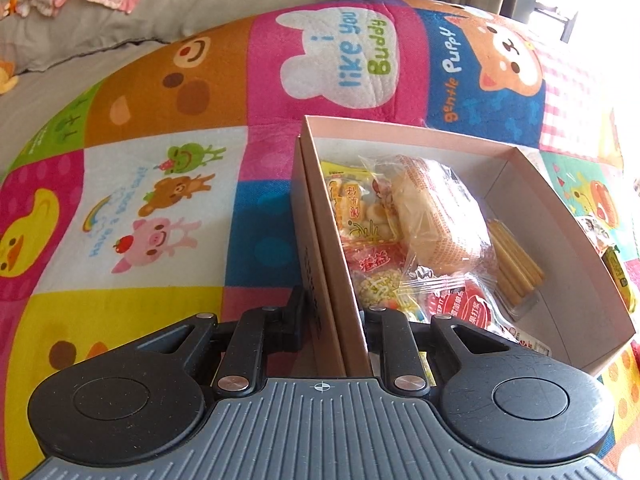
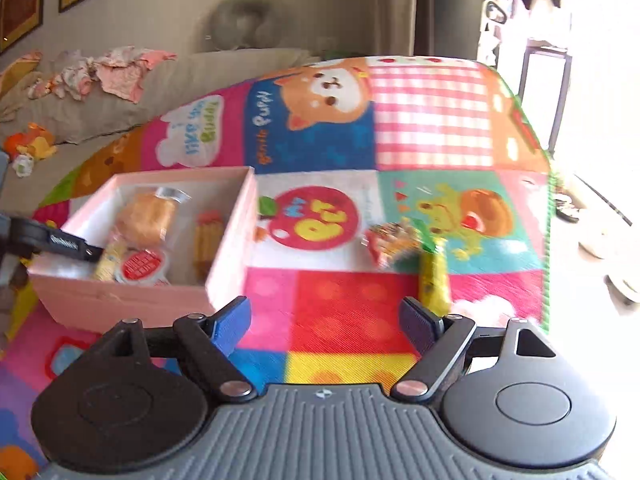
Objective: Organize objects
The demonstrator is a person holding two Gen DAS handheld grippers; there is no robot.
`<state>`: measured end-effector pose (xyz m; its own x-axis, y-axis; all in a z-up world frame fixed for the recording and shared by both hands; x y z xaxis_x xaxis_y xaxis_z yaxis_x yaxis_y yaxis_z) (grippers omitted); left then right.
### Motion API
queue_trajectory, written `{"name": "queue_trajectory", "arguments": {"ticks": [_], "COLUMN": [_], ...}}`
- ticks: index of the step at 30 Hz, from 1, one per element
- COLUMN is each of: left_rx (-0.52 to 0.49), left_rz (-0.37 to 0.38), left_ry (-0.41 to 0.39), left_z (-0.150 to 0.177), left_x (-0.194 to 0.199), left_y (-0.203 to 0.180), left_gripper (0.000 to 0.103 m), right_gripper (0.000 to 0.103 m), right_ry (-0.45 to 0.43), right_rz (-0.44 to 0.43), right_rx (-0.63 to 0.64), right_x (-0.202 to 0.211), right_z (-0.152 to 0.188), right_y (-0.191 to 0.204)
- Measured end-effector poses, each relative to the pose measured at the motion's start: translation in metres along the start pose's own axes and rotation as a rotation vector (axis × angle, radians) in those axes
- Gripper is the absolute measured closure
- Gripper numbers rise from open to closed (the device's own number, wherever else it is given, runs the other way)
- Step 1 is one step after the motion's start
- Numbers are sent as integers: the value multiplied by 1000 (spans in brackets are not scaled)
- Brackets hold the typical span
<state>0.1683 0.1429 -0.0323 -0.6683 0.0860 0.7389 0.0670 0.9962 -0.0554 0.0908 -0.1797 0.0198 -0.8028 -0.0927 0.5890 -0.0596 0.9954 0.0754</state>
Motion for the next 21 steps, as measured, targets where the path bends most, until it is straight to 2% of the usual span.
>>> {"name": "queue_trajectory", "arguments": {"ticks": [3,6,10,13,16,19,21], "left_rx": [-1,-2,-10,-11,-9,-6,-7], "left_rz": [0,1,0,0,0,1,1], "left_ry": [2,8,12,13,12,12,13], "left_z": [0,-1,-1,-2,-2,-2,-2], "left_x": [0,0,-1,-1,-1,0,0], "left_y": [0,0,0,0,0,0,0], "left_gripper": [81,81,81,81,81,81,81], "right_gripper": [13,12,12,12,12,12,21], "right_ry": [-40,-35,0,45,100,174,222], "right_rz": [141,198,126,31,-30,-10,32], "right_rx": [24,-23,-124,-187,-243,-262,-269], "right_x": [16,20,12,-4,-40,-85,-113], "right_z": [22,35,27,6,-27,-47,-53], "right_y": [-33,-57,-66,-65,-64,-69,-76]}}
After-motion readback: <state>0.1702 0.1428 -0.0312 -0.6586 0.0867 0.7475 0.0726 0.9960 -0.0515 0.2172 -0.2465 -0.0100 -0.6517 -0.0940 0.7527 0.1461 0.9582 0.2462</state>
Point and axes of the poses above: each gripper's, at about its wrist camera, not at the fingertips, and x roughly against the way its jaws point, y to its left, z to its underside, the point moved 7 cm from there along -x, roughly the way its jaws point, and after that the axes turned 9 degrees about -x, right-handed, at the moved point
